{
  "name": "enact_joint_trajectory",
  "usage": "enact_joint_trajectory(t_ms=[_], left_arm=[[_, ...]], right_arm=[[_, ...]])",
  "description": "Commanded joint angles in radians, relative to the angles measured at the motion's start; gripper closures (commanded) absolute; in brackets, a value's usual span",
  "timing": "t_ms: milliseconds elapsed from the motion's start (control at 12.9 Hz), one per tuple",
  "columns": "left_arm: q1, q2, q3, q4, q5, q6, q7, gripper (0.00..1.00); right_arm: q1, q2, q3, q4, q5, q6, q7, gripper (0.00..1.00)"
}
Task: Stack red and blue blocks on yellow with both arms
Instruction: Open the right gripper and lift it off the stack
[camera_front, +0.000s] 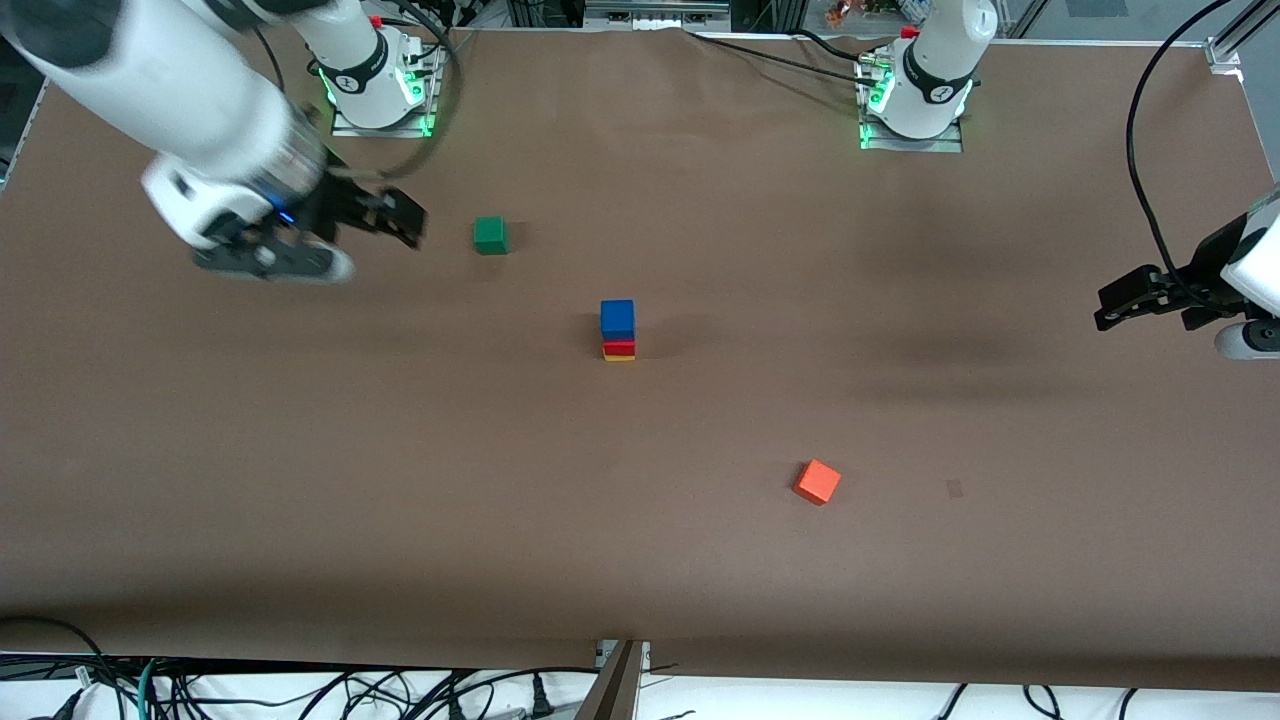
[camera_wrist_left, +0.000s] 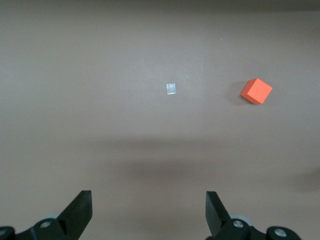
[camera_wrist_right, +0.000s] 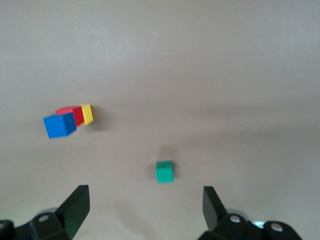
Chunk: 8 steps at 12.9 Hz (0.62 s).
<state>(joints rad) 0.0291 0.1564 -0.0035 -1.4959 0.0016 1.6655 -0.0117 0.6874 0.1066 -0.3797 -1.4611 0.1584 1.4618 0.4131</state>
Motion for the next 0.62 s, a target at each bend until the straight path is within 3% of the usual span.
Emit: enact_joint_trajectory(t_ms=[0,155,544], left_arm=[[-0.005,0.012,0.0,0.026,0.012,-0.01,0.016,0.0],[-0.005,0.012,0.0,0.026,0.011,-0.01,0.016,0.0],[-0.005,0.012,0.0,0.028,0.012,-0.01,0.016,0.0]], right_arm=[[0.012,-0.204,-0.024,-0.22,-0.063,0.023,-0.036,0.0],[0.012,-0.235,-0.027,-0.252,-0.118,0.028,-0.06,0.0],[0.011,-0.223,-0.082,-0.243,-0.125,0.049,-0.125,0.0]])
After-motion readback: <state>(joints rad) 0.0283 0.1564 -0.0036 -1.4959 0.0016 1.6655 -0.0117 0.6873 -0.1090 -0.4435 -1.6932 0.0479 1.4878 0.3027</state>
